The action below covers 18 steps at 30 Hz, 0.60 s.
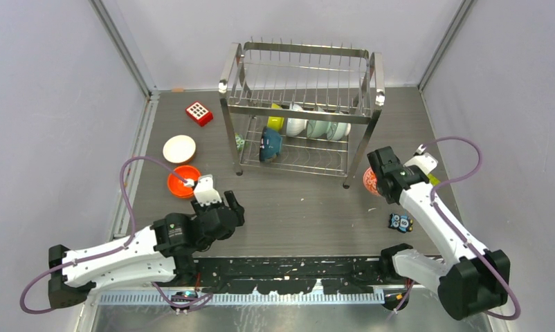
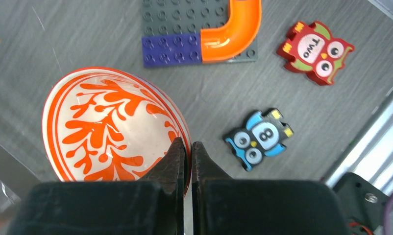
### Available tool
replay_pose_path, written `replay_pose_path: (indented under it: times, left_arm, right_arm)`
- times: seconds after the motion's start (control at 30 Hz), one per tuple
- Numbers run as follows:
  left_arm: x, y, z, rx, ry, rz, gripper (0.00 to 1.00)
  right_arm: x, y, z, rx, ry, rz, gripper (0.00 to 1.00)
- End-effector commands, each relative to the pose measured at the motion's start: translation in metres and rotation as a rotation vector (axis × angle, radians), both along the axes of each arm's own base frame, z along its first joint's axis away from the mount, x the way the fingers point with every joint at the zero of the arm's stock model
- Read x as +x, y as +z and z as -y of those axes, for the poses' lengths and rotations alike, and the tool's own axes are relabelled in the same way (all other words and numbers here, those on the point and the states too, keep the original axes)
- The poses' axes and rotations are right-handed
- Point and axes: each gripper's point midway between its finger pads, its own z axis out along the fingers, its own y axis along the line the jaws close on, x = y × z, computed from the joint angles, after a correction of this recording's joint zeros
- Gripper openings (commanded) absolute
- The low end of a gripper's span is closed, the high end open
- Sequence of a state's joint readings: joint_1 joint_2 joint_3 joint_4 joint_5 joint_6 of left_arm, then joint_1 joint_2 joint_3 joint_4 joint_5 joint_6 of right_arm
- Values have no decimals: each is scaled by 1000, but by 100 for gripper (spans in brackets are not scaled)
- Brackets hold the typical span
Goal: Unload the bowls from the dish rack
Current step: Place the bowl at the center of the board.
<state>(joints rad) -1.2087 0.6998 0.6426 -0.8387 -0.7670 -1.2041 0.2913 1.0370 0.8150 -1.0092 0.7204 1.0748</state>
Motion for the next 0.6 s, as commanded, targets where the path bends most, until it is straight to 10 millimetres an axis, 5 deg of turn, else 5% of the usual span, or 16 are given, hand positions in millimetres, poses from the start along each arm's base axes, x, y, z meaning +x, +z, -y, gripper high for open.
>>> replay_pose_path:
  times: [0.0,0.23,0.57]
  left_arm:
    - [5,7,-1,-19,32,30,70]
    - [5,15,8,-2,-54,57,70]
    - [12,21,10,-29,-71,137,69]
  right_arm:
    - [56,34,16,-10,-121,254,1]
    - [117,52,52,35,-259,385,1]
    - [208,43,117,86,-321,418,1]
